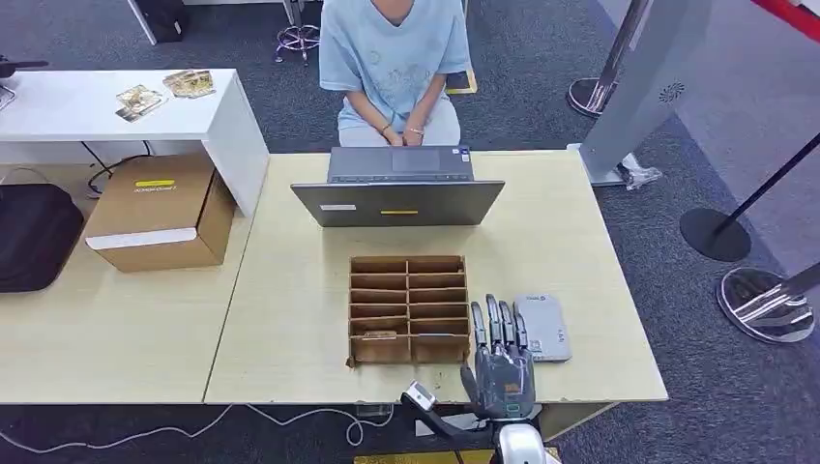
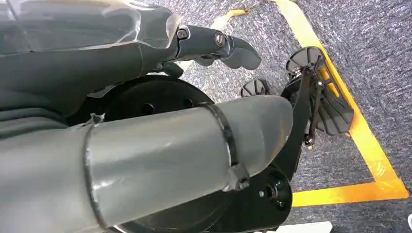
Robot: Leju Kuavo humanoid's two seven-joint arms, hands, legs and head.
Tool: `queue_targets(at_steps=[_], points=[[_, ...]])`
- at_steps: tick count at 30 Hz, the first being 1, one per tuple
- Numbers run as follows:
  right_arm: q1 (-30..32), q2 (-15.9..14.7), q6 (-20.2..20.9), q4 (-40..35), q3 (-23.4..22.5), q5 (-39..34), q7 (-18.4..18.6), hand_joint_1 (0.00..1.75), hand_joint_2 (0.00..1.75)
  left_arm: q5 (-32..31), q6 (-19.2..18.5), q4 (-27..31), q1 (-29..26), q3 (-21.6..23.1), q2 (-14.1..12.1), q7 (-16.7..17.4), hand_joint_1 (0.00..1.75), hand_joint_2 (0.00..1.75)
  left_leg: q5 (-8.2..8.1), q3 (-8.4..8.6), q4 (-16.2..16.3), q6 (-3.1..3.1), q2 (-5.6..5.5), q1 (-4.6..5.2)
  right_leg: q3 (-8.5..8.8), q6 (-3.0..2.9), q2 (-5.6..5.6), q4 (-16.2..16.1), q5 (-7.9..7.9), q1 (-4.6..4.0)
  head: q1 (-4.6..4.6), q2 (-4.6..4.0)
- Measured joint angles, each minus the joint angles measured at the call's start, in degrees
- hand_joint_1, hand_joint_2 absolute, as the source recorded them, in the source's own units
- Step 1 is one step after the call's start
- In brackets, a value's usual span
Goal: Pass the card to the sensor for recognition and then transmit it.
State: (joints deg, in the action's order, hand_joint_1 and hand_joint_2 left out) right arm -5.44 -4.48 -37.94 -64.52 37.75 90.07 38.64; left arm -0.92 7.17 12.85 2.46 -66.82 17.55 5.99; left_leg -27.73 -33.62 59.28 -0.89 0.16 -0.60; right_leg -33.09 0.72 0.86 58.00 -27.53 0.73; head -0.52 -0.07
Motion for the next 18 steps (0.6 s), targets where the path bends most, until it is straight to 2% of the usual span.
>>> queue_targets(at_steps=[18], points=[[-0.4,-0.5,-0.8,0.2,1.2,0.0,-0.7,0.0,1.75,-0.5,0.1,0.0,0.0,0.2,0.0,0.0,0.0,0.0,0.0,0.0,0.0,0.0,0.0,0.0,0.0,0.0,0.0,0.0,0.0,0.0,0.0,0.0]])
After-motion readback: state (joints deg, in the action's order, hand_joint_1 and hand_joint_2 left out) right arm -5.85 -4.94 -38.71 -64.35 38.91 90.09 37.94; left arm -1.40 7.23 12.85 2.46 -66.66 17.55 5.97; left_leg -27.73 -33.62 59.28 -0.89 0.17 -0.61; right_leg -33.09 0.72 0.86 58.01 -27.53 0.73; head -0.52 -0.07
